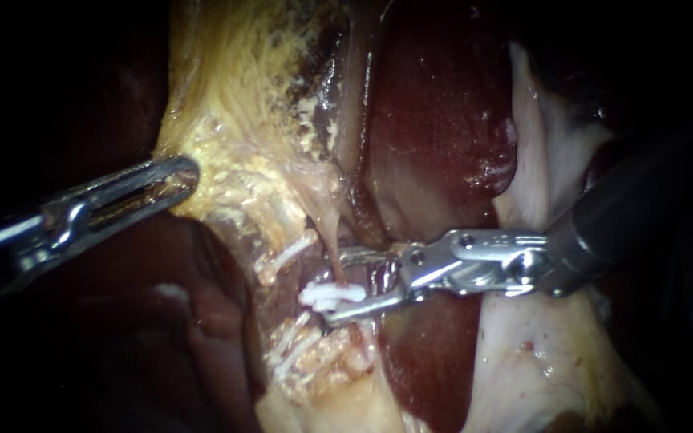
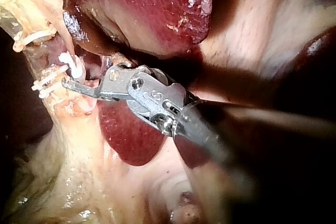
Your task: Going back second clip right tube
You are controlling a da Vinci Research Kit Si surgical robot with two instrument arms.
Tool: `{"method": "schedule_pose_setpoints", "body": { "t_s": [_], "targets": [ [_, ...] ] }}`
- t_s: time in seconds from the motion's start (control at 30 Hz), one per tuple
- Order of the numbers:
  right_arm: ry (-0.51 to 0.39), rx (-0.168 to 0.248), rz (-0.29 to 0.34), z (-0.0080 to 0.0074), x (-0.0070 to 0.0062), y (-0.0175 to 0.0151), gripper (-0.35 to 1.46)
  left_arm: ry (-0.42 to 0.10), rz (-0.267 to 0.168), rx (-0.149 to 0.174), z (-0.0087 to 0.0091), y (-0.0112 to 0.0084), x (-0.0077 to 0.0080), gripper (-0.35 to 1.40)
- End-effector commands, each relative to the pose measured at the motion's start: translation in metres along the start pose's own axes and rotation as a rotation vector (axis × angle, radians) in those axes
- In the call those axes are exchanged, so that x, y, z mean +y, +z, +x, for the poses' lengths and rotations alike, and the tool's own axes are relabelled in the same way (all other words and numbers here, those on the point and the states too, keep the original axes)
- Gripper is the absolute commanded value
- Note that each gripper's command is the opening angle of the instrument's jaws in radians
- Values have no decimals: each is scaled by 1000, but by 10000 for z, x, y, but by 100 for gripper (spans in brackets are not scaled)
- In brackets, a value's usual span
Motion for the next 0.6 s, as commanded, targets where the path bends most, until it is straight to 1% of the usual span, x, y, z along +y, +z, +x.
{"method": "schedule_pose_setpoints", "body": {
  "t_s": [0.03, 0.13, 0.23, 0.33, 0.4, 0.5, 0.6],
  "targets": [
    [-22, -1, 3, 0, -1, -5, 60, 0, 1, 0, 0, 0, 0, -35],
    [-77, -2, 8, 0, -7, -16, 60, 0, 1, 0, 0, 0, 0, -35],
    [-130, -3, 18, 4, -14, -27, 60, 0, 1, 0, 0, 0, 0, -35],
    [-190, -3, 24, 14, -19, -38, 60, 0, 1, 0, 0, 0, 0, -35],
    [-232, -3, 27, 24, -22, -45, 60, 0, 1, 0, 0, 0, 0, -35],
    [-276, 1, 34, 37, -24, -58, 60, 0, 1, 0, 0, 0, 0, -35],
    [-296, 16, 28, 50, -25, -71, 60, 0, 1, 0, 0, 1, 0, -35]
  ]
}}
